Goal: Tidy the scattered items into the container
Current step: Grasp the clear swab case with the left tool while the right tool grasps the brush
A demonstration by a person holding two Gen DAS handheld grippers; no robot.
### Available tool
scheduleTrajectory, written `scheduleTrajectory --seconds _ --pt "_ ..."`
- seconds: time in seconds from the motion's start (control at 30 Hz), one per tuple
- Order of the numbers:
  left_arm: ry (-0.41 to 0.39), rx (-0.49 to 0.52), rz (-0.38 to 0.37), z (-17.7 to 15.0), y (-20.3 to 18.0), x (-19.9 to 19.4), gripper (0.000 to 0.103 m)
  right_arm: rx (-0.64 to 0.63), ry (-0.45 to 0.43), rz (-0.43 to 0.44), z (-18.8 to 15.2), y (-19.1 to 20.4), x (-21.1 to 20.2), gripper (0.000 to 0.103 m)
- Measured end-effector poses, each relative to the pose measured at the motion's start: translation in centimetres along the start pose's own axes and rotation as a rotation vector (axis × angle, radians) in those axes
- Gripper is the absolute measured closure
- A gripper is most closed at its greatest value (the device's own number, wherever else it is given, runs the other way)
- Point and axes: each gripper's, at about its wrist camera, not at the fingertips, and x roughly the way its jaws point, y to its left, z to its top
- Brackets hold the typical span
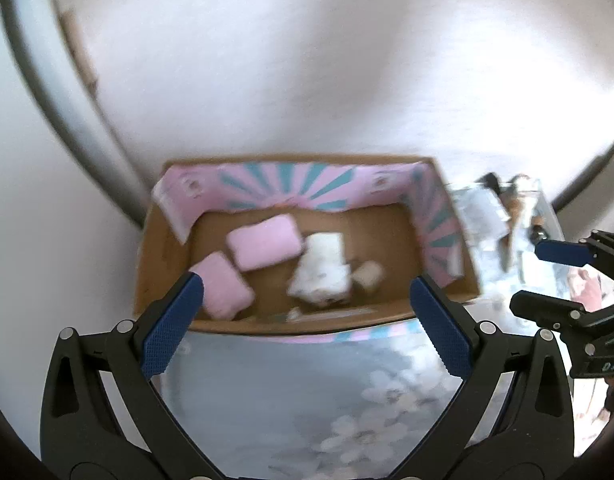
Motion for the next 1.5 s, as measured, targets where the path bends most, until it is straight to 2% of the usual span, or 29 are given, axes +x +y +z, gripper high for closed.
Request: scheduleTrajectory --seconds 0.2,0.4,0.57,0.73,0.83,1.03,1.1,1.13,1.3,1.5 --pt "-0.054 0.080 -0.088 1.0 -6.1 -1.9 0.000 0.098 -0.063 -0.059 -3.3 -5.9 -3.8 0.039" --pt "-0.040 0.168 -0.159 1.5 -13.1 -1.6 0.000 0.183 -0.078 -0.102 -5.7 -11.6 -5.7 0.039" --pt "0.009 0.215 -0.172 1.5 -17.9 0.6 0.000 0.227 -0.079 -0.116 -6.9 -16.1 -5.9 0.039" --pt "0.060 0.212 -0.180 0.9 -22.0 4.7 0.001 0.233 -0.035 -0.088 -8.3 -19.7 -3.5 0.039" --pt "0.061 0.186 -0.175 1.1 -23.1 6.9 0.003 0.226 -0.040 -0.024 -9.1 -21.2 -1.4 0.039" --pt "0.066 0.128 -0.131 3.8 -23.4 11.9 0.017 0.223 -0.066 0.051 -9.3 -23.0 2.7 0.038" --pt "0.088 0.107 -0.122 4.3 -23.1 13.7 0.030 0.224 -0.083 0.075 -9.1 -23.3 3.8 0.039" --pt "0.106 0.089 -0.119 4.6 -23.0 14.8 0.033 0.226 -0.091 0.085 -8.8 -23.3 4.4 0.038" --pt "0.155 -0.009 -0.123 5.5 -21.9 18.3 0.036 0.265 -0.121 0.117 -7.8 -24.1 6.1 0.038" --pt "0.165 -0.036 -0.114 5.9 -21.6 20.3 0.041 0.298 -0.115 0.133 -7.1 -24.9 8.0 0.038"
